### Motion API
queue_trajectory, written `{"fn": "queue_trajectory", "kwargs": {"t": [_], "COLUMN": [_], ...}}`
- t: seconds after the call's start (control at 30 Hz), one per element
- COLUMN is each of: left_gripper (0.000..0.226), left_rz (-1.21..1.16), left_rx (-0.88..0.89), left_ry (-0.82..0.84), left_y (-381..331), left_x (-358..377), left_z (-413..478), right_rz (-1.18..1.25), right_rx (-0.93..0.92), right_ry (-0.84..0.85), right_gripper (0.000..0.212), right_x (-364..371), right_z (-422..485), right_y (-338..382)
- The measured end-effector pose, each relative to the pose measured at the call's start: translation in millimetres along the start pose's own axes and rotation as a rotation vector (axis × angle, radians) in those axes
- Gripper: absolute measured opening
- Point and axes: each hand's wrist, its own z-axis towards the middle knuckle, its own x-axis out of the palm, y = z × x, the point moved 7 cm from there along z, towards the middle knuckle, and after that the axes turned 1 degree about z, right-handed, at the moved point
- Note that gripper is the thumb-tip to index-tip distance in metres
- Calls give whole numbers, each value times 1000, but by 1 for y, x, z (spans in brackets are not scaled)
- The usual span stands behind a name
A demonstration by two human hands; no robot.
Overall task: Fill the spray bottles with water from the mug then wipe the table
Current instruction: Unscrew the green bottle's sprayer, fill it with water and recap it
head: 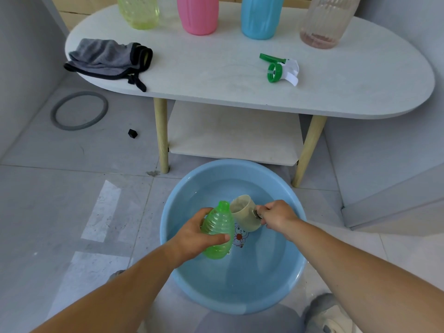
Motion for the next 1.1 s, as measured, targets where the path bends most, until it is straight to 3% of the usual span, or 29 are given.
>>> {"fn": "queue_trajectory", "kwargs": {"t": [0.33,0.47,0.63,1.0,1.1], "left_gripper": [83,71,78,73,73], "left_rz": [13,16,68,285,300], "left_rx": [8,30,77,268,302], "left_ry": [-34,-46,-43,32,64], "left_y": [-7,-23,-55,-147,-167], "left_x": [-8,-14,-25,-27,-26], "left_z": [-10,-24,-45,-108,-126], "right_rz": [195,259,251,14,46], "right_rx": [-116,-187,-308,-645,-738], "right_ry": [53,56,23,-233,-270], "right_gripper": [28,25,26,30,28], "right_x": [-8,-27,-65,-153,-162], "right_z": [-23,-47,-94,-221,-246], "right_y": [16,33,66,129,143]}}
